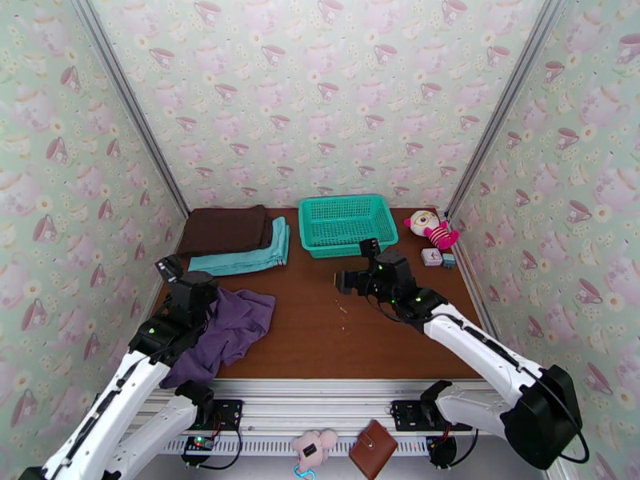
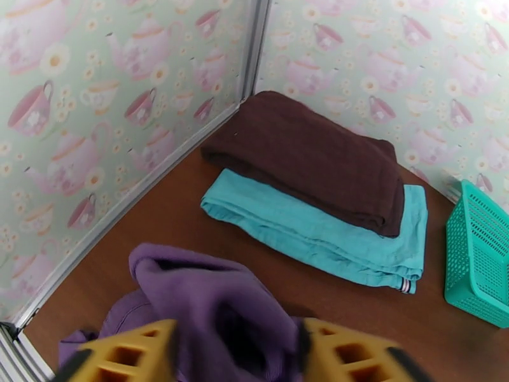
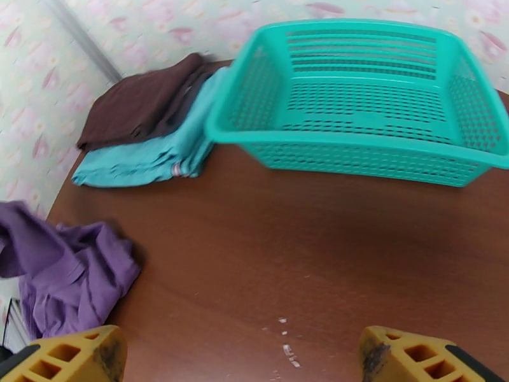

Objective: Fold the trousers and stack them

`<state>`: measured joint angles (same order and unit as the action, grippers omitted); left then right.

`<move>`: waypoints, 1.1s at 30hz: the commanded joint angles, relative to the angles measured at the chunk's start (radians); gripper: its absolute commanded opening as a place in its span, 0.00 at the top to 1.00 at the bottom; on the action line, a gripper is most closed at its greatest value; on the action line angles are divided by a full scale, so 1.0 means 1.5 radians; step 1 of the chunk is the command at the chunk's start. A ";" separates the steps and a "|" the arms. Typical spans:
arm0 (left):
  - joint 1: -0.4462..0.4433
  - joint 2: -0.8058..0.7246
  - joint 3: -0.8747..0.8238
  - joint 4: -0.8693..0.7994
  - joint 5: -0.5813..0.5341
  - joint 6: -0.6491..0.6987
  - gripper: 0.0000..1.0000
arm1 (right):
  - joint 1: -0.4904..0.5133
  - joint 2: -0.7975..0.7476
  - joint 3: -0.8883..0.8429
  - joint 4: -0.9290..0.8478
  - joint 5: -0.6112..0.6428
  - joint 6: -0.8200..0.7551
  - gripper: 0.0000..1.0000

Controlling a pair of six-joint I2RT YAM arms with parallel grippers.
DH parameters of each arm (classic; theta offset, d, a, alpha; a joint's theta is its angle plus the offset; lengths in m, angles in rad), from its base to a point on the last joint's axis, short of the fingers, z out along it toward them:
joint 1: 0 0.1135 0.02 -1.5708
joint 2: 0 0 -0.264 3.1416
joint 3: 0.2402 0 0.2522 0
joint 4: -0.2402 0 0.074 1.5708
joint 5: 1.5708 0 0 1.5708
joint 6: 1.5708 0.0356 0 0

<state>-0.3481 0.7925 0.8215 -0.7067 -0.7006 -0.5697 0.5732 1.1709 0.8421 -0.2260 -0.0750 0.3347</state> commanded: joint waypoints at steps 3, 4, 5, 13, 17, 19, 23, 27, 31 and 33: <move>-0.124 0.043 -0.007 -0.017 0.109 0.032 0.13 | -0.001 -0.025 -0.035 0.014 0.021 -0.019 0.01; -0.183 0.062 -0.011 -0.030 0.073 0.023 0.08 | -0.001 -0.026 -0.035 0.012 0.025 -0.018 0.00; -0.232 0.087 -0.016 -0.043 0.056 0.010 0.03 | -0.002 -0.028 -0.036 0.014 0.025 -0.018 0.01; -0.335 0.347 -0.034 -0.029 0.079 -0.060 0.08 | -0.001 -0.025 -0.037 0.011 0.034 -0.026 0.00; -0.351 0.426 -0.020 0.006 0.094 -0.058 0.17 | -0.001 -0.027 -0.036 0.007 0.043 -0.029 0.01; -0.352 0.464 -0.012 0.022 0.111 -0.048 0.22 | -0.001 -0.029 -0.037 0.007 0.046 -0.031 0.01; -0.355 0.506 0.014 0.020 0.122 -0.044 0.64 | -0.002 -0.035 -0.038 0.002 0.062 -0.031 0.00; -0.365 0.464 0.045 0.016 0.109 -0.037 1.00 | -0.010 -0.041 -0.044 0.001 0.083 -0.022 0.00; -0.382 0.388 0.107 0.048 0.119 0.008 1.00 | -0.036 -0.049 -0.060 0.020 0.060 0.005 0.01; -0.389 0.359 0.151 0.093 0.166 0.039 1.00 | -0.047 -0.059 -0.065 0.020 0.066 0.010 0.00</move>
<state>-0.9115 1.4040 0.9447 -0.6930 -0.5198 -0.5800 0.5213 1.1118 0.7673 -0.2104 0.0147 0.3199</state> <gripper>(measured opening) 0.076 0.994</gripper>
